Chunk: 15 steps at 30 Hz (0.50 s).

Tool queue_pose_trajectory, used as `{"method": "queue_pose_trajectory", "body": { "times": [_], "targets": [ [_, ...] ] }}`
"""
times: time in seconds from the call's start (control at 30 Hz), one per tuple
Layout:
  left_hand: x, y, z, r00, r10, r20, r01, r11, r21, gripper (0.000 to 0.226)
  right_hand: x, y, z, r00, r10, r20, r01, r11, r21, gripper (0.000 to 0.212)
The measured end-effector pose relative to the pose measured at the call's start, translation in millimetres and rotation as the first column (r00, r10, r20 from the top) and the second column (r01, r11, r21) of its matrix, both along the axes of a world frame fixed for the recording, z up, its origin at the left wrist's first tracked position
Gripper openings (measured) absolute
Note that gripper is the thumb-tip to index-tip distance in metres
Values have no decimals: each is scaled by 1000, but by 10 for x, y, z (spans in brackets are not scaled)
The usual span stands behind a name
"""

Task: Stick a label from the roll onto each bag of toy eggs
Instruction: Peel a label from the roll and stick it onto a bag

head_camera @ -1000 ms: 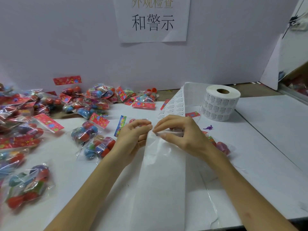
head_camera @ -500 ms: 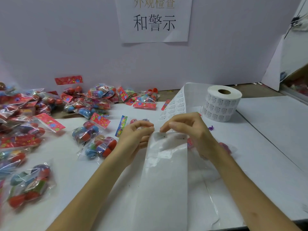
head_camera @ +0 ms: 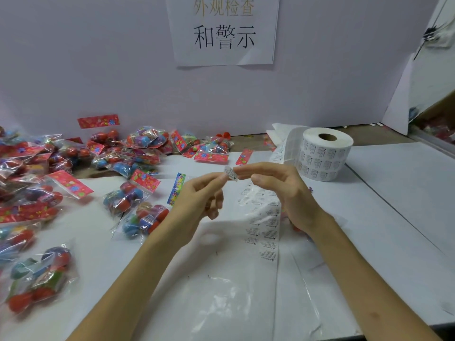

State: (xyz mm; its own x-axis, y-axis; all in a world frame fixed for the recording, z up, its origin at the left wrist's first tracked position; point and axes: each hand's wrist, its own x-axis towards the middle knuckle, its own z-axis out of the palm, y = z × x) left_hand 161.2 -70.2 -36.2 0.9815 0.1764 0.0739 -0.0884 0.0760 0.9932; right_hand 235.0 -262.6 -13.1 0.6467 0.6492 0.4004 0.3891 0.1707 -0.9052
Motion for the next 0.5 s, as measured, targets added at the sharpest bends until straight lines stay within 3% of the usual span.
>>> {"method": "queue_pose_trajectory", "body": {
  "times": [0.17,0.3,0.37,0.5],
  "targets": [
    [6,22,-21,994,111,12,-111,994,-9,15,-3,23,-5,1000,-19,1,19,996,-92,34],
    [17,22,-23,985,165,45,-164,986,-19,13,30,77,-61,961,-263,90,276,938,-209,14],
    [16,6,-23,979,189,76,-194,979,66,15,39,90,-82,931,-341,130,363,901,-238,14],
    [5,-64,-38,974,169,150,-203,944,258,16,54,70,-60,924,-373,77,381,912,-153,8]
  ]
}}
